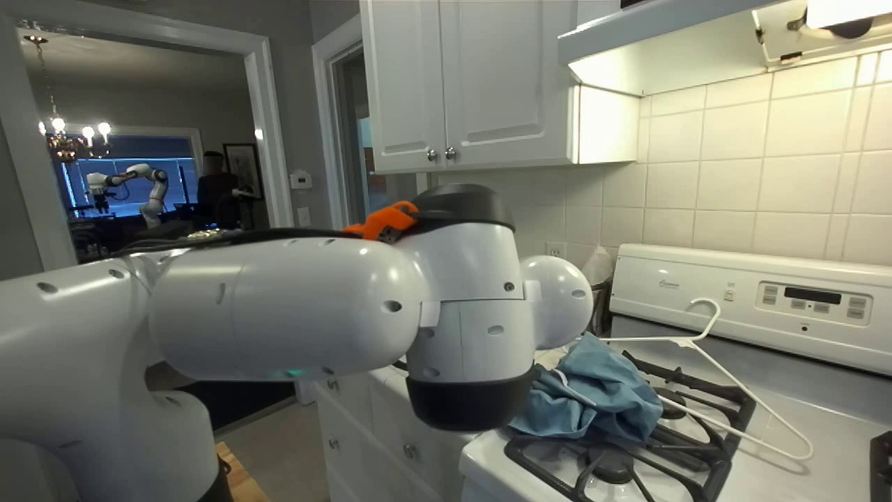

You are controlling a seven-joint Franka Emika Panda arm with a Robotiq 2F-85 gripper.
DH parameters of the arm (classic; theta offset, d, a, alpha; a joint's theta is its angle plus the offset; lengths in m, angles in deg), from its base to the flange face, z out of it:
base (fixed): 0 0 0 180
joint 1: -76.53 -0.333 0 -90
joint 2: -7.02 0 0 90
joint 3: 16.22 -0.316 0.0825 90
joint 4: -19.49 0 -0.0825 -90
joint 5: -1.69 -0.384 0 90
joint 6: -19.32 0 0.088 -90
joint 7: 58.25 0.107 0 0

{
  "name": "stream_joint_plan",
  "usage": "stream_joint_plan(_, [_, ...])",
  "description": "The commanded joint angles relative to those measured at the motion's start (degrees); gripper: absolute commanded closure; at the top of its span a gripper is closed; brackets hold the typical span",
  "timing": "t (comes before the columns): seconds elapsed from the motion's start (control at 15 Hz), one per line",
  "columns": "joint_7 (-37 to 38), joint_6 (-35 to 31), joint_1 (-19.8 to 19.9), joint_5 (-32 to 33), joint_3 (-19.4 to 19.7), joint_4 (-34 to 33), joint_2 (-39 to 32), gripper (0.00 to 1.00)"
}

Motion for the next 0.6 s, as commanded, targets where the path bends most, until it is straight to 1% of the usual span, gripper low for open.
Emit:
stream_joint_plan(0.0, [0.3, -2.3, -1.5, -2.4, 1.3, -1.2, 2.9, 0.00])
stream_joint_plan(0.33, [0.3, -4.2, -1.4, -2.3, 0.9, -2.2, 3.4, 0.00])
stream_joint_plan(0.53, [0.5, -5.9, -2.2, -2.7, 1.2, -3.7, 3.9, 0.00])
